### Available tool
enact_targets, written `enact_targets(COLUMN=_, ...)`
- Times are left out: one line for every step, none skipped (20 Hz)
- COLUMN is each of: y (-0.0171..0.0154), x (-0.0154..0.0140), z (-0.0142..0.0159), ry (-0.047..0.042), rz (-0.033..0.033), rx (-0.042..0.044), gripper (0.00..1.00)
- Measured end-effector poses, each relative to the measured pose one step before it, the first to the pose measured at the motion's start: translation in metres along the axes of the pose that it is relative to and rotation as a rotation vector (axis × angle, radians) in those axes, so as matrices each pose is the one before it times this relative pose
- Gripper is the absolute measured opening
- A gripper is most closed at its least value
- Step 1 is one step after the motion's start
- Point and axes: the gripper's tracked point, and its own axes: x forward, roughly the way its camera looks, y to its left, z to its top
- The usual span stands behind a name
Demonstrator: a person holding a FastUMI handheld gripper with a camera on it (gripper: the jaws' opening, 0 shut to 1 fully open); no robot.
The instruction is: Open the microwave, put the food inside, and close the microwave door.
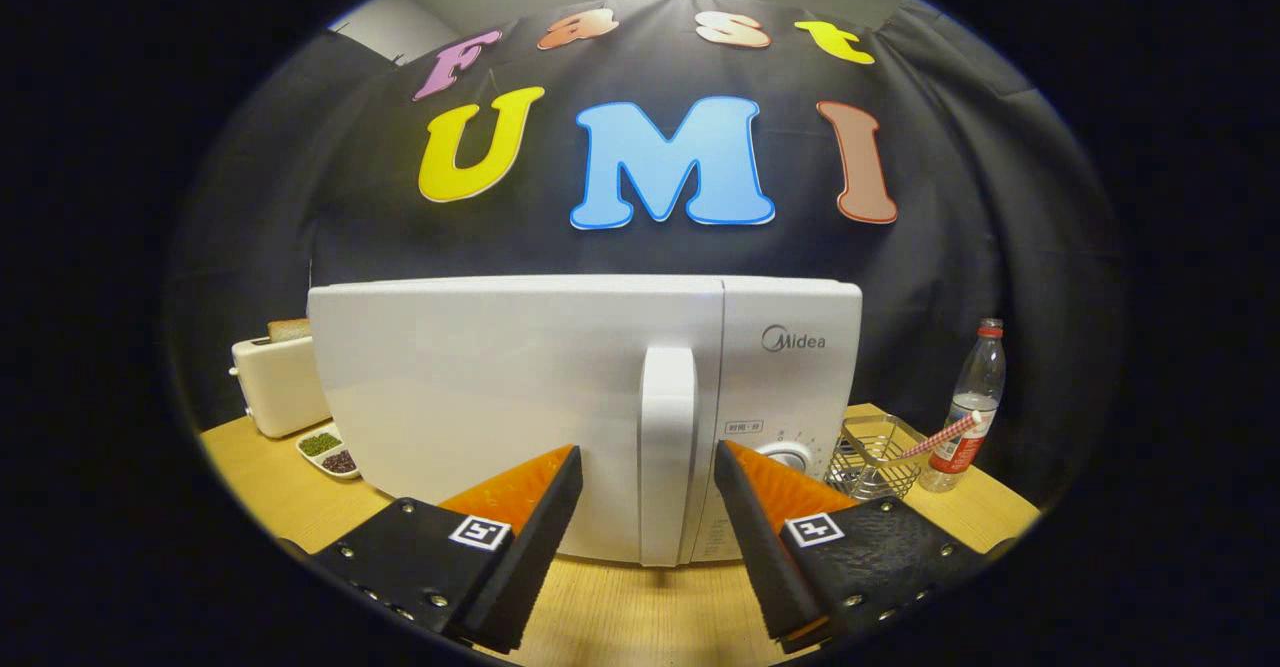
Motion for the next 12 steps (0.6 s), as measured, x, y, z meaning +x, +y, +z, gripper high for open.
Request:
enact_targets(y=-0.00128, x=0.00306, z=-0.00363, ry=0.00521, rz=-0.0095, rx=-0.00269, gripper=0.73)
enact_targets(y=-0.00638, x=0.00122, z=0.00361, ry=-0.02549, rz=-0.03035, rx=-0.01363, gripper=0.7)
enact_targets(y=-0.00249, x=0.00063, z=-0.00137, ry=0.00227, rz=-0.01989, rx=-0.00879, gripper=0.56)
enact_targets(y=-0.00094, x=-0.00283, z=0.00264, ry=-0.0117, rz=-0.00796, rx=0.00411, gripper=0.51)
enact_targets(y=0.00122, x=0.00252, z=-0.00175, ry=-0.00099, rz=0.00374, rx=-0.00042, gripper=0.39)
enact_targets(y=0.0015, x=0.0004, z=-0.0007, ry=0.00142, rz=0.0026, rx=-0.00159, gripper=0.39)
enact_targets(y=0.00099, x=-0.00166, z=-0.00236, ry=0.00408, rz=0.00441, rx=-0.00453, gripper=0.35)
enact_targets(y=-0.00018, x=-0.00006, z=0.00064, ry=-0.00469, rz=-0.00056, rx=-0.00476, gripper=0.32)
enact_targets(y=-0.00171, x=0.00154, z=-0.00152, ry=0.00556, rz=-0.0034, rx=0.00893, gripper=0.27)
enact_targets(y=-0.0001, x=-0.00052, z=0.00132, ry=0.00779, rz=0.00177, rx=0.0061, gripper=0.18)
enact_targets(y=0.00026, x=-0.00038, z=-0.00088, ry=0.01343, rz=0.00958, rx=0.01642, gripper=0.18)
enact_targets(y=0.00044, x=-0.00035, z=0.0012, ry=0.01155, rz=0.01006, rx=0.02174, gripper=0.18)
